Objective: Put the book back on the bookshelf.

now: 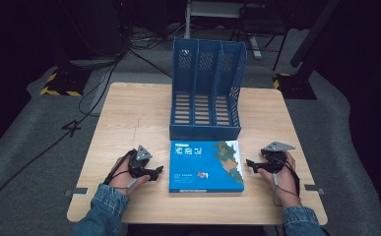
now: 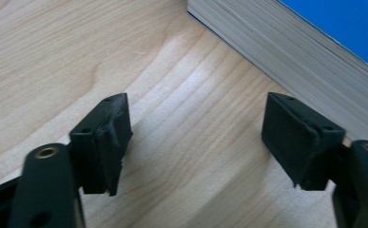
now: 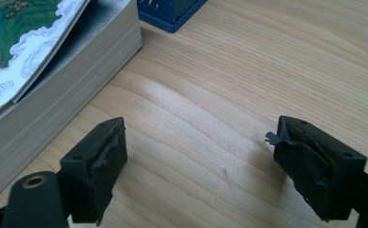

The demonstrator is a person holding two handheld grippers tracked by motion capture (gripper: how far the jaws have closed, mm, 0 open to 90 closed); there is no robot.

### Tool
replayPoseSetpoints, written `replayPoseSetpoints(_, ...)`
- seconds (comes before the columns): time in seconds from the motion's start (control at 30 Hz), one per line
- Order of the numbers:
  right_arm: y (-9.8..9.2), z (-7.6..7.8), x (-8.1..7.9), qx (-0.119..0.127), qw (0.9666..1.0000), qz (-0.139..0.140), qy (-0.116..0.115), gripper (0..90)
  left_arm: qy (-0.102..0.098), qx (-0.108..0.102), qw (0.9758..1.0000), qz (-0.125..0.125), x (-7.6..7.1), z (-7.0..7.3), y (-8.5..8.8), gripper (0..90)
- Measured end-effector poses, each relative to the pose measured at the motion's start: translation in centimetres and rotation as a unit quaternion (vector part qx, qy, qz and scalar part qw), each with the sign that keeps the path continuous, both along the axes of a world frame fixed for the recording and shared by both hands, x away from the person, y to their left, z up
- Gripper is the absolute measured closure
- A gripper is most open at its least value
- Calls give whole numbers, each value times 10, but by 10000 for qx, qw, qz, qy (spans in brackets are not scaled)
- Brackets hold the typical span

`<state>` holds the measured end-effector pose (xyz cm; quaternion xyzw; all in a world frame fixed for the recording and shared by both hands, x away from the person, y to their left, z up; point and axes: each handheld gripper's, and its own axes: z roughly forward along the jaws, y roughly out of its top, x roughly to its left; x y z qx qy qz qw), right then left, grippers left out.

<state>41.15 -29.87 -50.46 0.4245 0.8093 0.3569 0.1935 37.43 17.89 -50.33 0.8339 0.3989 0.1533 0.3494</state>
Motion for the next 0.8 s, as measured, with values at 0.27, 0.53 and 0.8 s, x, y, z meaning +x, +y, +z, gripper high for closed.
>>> replayPoseSetpoints(0.27, -1, 8, -9, 310, 9993, -72, 198, 289, -95, -118, 9999, 67, 6, 15, 4, 314)
replayPoseSetpoints(0.53, 12, 30, -29, 379, 9988, 170, 246, 286, -197, -518, 9985, 37, 9, 32, -7, 322)
replayPoseSetpoints(0.8, 35, 43, -49, 556, 9963, 628, 166, 259, -16, -769, 9970, -38, 17, 35, -27, 328)
